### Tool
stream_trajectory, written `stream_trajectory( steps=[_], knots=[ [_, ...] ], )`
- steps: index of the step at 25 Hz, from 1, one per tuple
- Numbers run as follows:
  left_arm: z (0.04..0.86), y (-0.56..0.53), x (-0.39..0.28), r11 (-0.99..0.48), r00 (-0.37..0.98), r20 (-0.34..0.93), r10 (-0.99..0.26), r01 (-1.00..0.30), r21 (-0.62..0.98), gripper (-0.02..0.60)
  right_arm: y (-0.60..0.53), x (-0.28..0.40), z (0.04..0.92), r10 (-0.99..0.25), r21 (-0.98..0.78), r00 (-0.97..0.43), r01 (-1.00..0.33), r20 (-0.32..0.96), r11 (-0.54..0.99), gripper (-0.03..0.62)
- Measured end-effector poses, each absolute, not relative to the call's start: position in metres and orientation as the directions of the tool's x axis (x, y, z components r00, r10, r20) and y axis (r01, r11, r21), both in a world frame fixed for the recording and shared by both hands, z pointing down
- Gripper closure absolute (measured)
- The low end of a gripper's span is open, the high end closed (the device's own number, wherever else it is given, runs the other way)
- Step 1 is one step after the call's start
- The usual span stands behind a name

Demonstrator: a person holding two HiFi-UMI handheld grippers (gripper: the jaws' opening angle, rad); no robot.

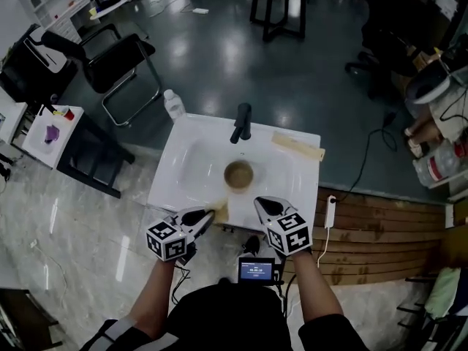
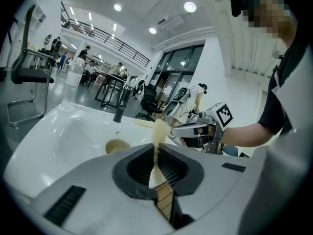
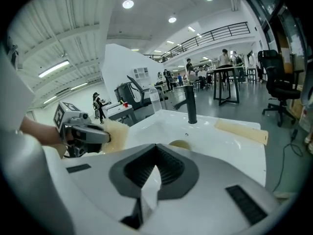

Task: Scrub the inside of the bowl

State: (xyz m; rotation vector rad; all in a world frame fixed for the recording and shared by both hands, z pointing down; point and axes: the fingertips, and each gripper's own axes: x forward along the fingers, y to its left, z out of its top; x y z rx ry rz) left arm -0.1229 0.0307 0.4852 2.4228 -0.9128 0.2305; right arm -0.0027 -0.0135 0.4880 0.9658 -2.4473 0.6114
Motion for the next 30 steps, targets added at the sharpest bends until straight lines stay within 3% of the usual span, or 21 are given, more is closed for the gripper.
stream_trajectory(
  steps=[17, 30],
  knots=[
    [0.455, 0.177, -0.137, -0.722, 0.825, 0.183, -0.535, -0.559, 0.408, 0.565, 0.158, -0.017, 0.463, -0.634, -0.084, -0.554, -0.785, 0.54, 0.614, 0.586],
    [0.456, 0.208, -0.129, -0.715, 0.811, 0.192, -0.552, -0.58, 0.391, 0.565, 0.19, 0.013, 0.454, -0.674, -0.068, -0.533, -0.807, 0.512, 0.586, 0.586]
  ],
)
